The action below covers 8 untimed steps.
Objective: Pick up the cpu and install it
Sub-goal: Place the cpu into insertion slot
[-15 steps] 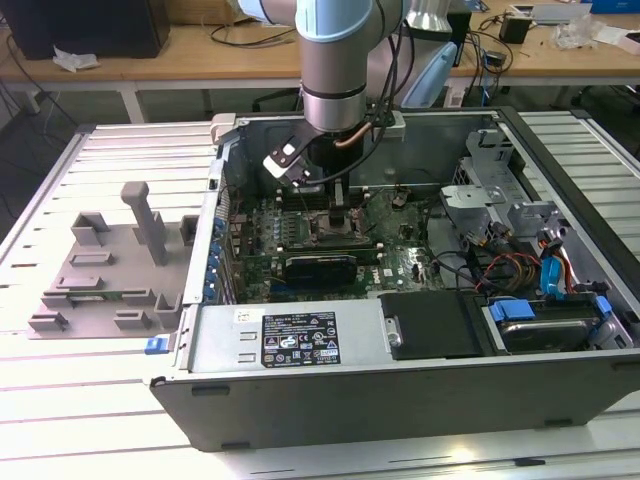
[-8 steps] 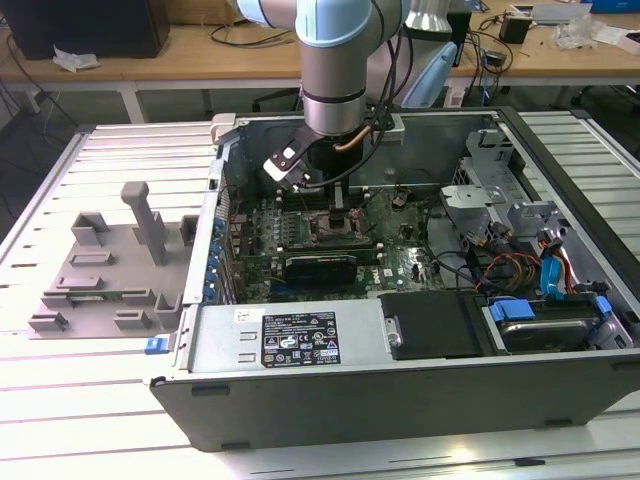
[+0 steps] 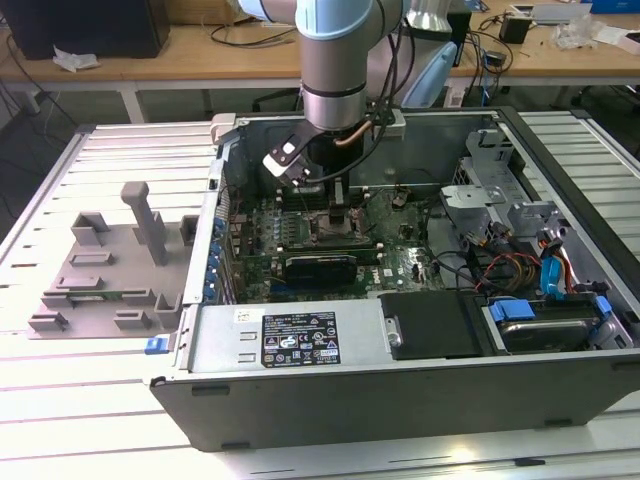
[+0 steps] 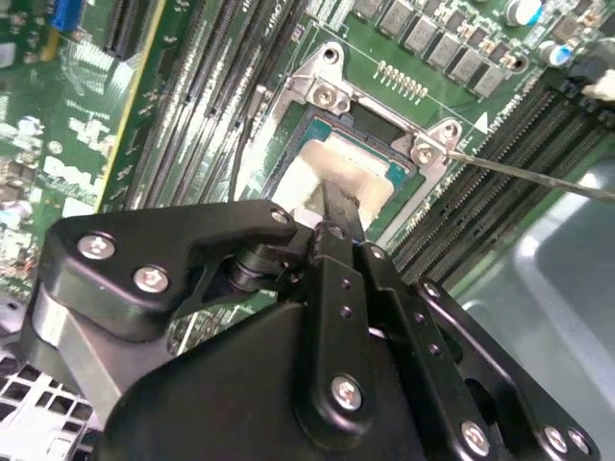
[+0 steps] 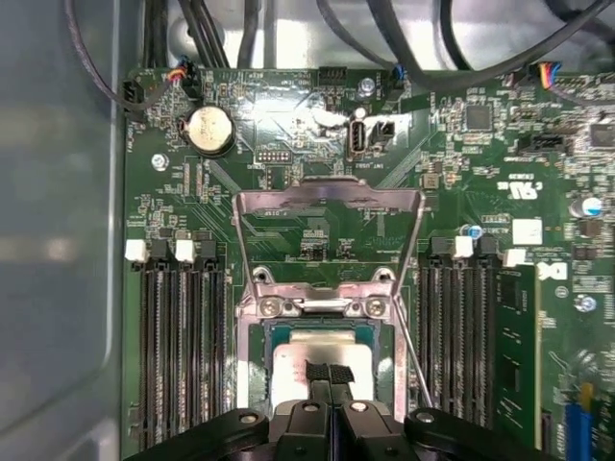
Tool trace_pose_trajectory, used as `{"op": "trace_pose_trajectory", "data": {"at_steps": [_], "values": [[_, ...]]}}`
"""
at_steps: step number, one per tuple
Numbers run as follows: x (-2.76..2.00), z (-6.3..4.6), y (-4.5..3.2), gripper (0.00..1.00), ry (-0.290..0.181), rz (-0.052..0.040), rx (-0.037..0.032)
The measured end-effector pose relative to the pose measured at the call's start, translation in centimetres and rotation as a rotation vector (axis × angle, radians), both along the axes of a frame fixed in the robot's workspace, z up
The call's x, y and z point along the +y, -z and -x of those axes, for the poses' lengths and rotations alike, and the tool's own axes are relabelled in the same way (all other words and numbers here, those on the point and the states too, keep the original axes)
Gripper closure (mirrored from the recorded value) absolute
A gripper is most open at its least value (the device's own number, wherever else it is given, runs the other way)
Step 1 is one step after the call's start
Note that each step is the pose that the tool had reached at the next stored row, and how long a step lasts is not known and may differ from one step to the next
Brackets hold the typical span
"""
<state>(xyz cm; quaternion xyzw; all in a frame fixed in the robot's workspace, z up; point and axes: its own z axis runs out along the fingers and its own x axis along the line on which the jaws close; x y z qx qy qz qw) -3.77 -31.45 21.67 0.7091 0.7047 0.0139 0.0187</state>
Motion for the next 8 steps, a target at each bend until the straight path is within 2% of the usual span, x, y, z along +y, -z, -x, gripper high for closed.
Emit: {"op": "trace_pose_trajectory", "data": {"at_steps": [7, 8], "values": [[0.00, 0.0, -3.52, 0.89, 0.000, 0.0001, 0.0001], [0.00, 0.0, -4.31, 0.89, 0.000, 0.0001, 0.0001]]}}
